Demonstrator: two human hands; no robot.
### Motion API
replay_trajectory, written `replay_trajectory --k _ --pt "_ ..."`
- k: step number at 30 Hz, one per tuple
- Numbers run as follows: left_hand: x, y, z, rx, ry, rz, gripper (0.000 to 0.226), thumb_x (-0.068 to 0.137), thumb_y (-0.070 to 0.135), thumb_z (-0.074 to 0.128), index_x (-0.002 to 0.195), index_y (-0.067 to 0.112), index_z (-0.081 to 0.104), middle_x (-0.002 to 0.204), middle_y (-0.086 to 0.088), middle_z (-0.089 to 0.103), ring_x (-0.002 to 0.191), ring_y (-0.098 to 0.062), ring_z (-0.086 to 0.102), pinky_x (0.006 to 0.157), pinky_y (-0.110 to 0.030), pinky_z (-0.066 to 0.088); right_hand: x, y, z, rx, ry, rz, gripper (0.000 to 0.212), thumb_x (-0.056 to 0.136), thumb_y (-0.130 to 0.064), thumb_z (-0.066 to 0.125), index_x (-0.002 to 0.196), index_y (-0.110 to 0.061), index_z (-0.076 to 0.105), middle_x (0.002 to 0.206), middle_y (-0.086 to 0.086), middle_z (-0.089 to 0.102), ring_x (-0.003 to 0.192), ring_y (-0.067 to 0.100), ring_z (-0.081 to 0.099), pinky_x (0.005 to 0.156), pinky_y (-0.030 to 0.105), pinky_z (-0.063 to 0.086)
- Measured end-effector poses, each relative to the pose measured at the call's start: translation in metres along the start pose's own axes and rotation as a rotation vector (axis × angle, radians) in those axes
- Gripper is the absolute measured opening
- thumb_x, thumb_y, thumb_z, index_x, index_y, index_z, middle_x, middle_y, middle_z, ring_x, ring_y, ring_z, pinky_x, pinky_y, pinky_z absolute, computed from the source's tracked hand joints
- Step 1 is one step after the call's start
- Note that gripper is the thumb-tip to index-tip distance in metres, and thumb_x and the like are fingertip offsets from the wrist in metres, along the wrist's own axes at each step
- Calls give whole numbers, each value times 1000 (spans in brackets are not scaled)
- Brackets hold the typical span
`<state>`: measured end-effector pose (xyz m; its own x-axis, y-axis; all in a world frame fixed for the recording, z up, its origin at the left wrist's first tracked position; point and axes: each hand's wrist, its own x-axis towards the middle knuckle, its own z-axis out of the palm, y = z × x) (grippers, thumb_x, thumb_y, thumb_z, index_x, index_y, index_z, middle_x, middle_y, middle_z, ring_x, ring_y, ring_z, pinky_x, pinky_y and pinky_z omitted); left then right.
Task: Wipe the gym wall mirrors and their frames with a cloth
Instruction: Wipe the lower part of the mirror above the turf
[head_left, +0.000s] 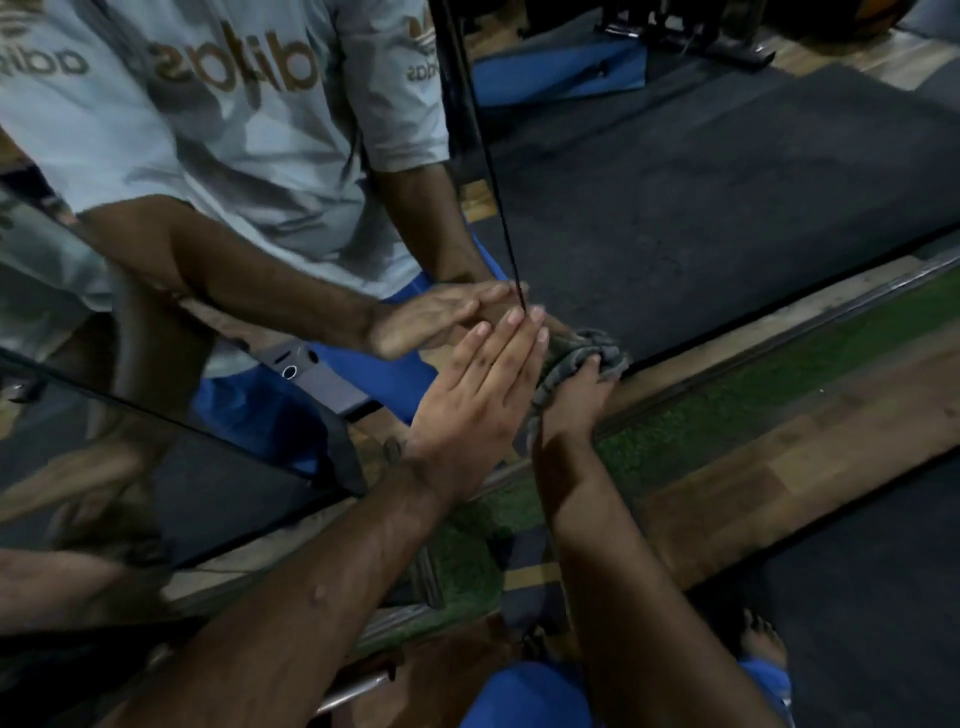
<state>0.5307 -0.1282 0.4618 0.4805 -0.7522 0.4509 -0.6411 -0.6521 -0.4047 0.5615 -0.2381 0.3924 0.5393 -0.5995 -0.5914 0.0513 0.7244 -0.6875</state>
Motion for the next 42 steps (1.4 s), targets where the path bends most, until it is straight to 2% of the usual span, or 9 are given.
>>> replay_trajectory --k 2,6,8,13,20,25,32,37,42 --pt "17 4 -1 6 -16 22 51 105 5 21 153 -3 36 161 -20 33 151 -33 30 126 -45 16 17 -21 6 -11 13 -81 57 112 -27 43 165 -20 22 151 11 45 130 24 54 84 18 58" --pt "48 10 7 6 -18 100 51 104 8 35 153 -4 35 162 -21 30 151 -32 28 127 -45 16 41 -34 -6 -220 -116 -478 71 102 -40 48 164 -19 21 172 8 19 159 23 19 128 39 24" --pt "63 16 11 -6 -15 157 49 103 8 34 151 -4 39 160 -21 33 150 -33 31 126 -45 19 54 -16 -20 -276 -155 -538 65 107 -32 47 164 -16 20 172 9 19 159 23 21 126 36 27" --pt "102 36 19 27 -29 187 47 106 7 27 148 -6 44 156 -24 38 148 -36 35 124 -47 20 99 -42 -24 109 -81 188 44 113 -31 39 156 -23 39 148 17 55 120 29 65 84 36 59" --pt "162 71 29 203 -36 193 57 105 7 4 155 -5 29 163 -24 25 153 -35 24 126 -46 14 135 -94 -27 -185 -92 -425 70 102 -48 50 164 -30 21 172 4 19 158 22 22 128 42 26" --pt "198 90 45 192 -78 253 56 105 10 8 155 -5 29 163 -24 24 153 -35 20 127 -46 12 177 -114 -37 130 -51 171 47 110 -30 42 157 -28 39 146 15 57 125 31 63 106 52 53" --pt "266 127 69 173 -81 339 55 104 12 16 152 -4 37 161 -23 31 151 -34 29 125 -45 18 224 -169 -50 -110 -61 -425 66 91 -43 47 154 -52 31 169 5 29 156 23 28 126 49 29" --pt "317 159 72 280 -124 305 56 104 15 13 154 -4 30 163 -23 25 153 -34 23 126 -47 11 250 -207 -62 165 -31 101 57 108 -13 42 162 -25 30 139 19 58 112 28 61 82 31 54" --pt "330 170 67 324 -150 193 57 104 6 -1 157 -6 20 166 -23 15 154 -34 18 126 -47 10 282 -270 -48 -15 -135 -244 91 80 -48 56 163 -33 24 168 4 30 154 26 32 125 48 30"
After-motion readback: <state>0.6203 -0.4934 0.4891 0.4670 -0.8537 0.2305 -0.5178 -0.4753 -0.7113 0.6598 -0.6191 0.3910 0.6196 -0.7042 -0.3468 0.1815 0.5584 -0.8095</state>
